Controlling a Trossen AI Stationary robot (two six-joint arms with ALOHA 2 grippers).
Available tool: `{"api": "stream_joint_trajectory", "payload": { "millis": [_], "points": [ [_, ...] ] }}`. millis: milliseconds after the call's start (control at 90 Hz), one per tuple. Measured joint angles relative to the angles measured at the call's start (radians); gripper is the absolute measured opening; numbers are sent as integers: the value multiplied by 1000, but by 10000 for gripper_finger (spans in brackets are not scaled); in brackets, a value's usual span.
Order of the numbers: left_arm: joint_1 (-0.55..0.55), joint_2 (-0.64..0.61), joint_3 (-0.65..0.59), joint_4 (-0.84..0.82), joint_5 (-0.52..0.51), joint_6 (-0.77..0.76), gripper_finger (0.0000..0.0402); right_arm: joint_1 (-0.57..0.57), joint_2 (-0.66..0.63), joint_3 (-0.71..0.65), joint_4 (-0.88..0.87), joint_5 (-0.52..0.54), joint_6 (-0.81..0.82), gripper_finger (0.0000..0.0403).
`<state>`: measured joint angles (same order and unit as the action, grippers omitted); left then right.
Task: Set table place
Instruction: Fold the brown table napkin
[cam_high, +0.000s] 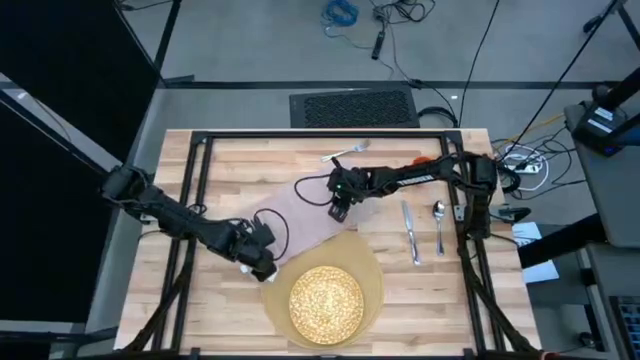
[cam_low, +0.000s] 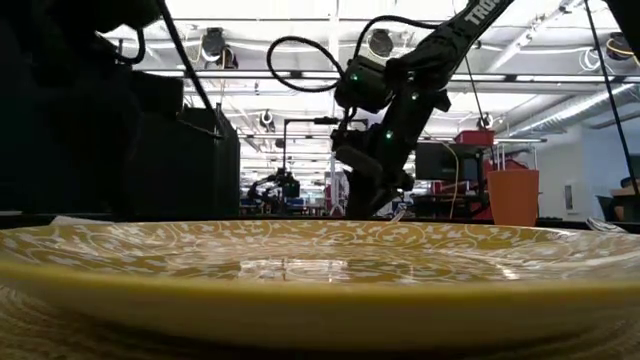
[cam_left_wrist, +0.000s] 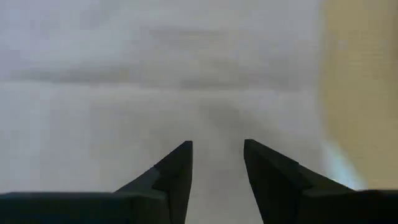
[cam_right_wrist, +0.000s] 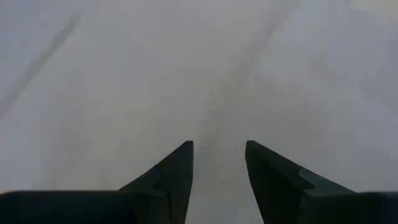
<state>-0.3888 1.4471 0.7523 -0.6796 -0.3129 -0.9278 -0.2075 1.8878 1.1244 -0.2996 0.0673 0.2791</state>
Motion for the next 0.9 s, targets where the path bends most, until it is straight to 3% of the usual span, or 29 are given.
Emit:
{"api": "stream_joint_trajectory", "payload": {
  "millis": [189,367,900],
  "points": [
    [75,-18,7,-83,-34,72,131,80,-41,1,-105,-23,46,132],
    [147,-5,-44,-63,-12,102,131,129,-39,-2,-174,-21,77,132],
    [125,6,-93,167,126,98,131,2,18,-3,-51,-31,-22,132]
  ]
}}
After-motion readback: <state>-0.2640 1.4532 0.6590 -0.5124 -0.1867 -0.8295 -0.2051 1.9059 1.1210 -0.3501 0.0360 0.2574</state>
